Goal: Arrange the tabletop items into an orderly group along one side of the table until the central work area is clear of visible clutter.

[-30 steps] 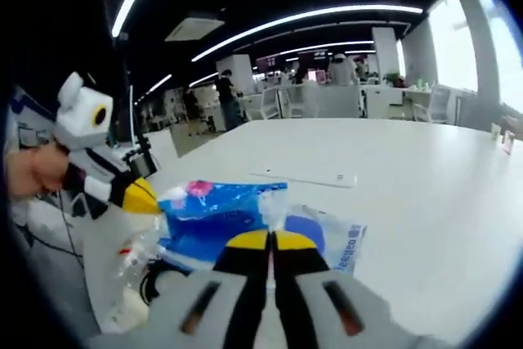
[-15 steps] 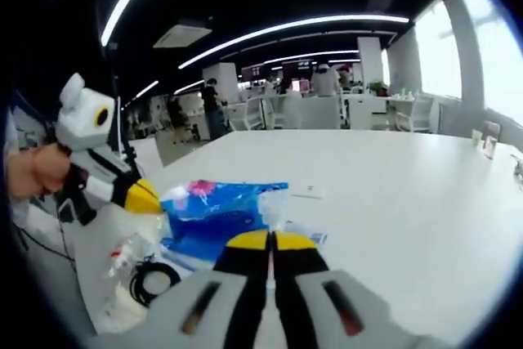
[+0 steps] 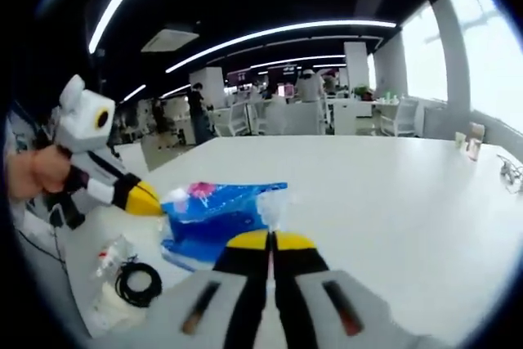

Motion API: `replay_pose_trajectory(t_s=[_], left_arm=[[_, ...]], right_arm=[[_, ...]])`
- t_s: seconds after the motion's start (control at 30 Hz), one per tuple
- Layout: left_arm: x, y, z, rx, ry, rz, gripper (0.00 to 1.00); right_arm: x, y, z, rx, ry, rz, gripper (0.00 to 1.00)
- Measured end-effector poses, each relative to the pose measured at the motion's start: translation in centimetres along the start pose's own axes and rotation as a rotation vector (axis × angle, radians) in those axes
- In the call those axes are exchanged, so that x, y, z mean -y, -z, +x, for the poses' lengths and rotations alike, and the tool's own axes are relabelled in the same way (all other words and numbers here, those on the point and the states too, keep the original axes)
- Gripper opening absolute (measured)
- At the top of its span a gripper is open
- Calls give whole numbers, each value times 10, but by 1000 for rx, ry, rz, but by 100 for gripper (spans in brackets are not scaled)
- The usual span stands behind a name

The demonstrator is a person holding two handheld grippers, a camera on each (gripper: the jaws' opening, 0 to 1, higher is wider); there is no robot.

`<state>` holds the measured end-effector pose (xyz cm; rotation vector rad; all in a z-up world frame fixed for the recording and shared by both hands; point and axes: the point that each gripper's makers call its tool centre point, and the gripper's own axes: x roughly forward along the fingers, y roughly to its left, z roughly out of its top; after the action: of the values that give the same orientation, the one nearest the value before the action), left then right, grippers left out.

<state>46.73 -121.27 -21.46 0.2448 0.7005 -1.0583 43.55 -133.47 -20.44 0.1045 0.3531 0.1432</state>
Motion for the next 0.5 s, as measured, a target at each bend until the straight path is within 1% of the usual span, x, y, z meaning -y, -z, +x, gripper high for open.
replay_pose_trajectory(t_s=[0.23, 0.3, 0.5], left_arm=[[7, -13, 20, -6, 23, 19, 0], [9, -16, 27, -6, 26, 30, 0], [13, -24, 41, -11, 41, 49, 0]], right_arm=[[20, 0, -3, 2, 35, -4, 0], [26, 0, -3, 7, 44, 7, 0], [45, -1, -4, 5, 69, 3, 0]])
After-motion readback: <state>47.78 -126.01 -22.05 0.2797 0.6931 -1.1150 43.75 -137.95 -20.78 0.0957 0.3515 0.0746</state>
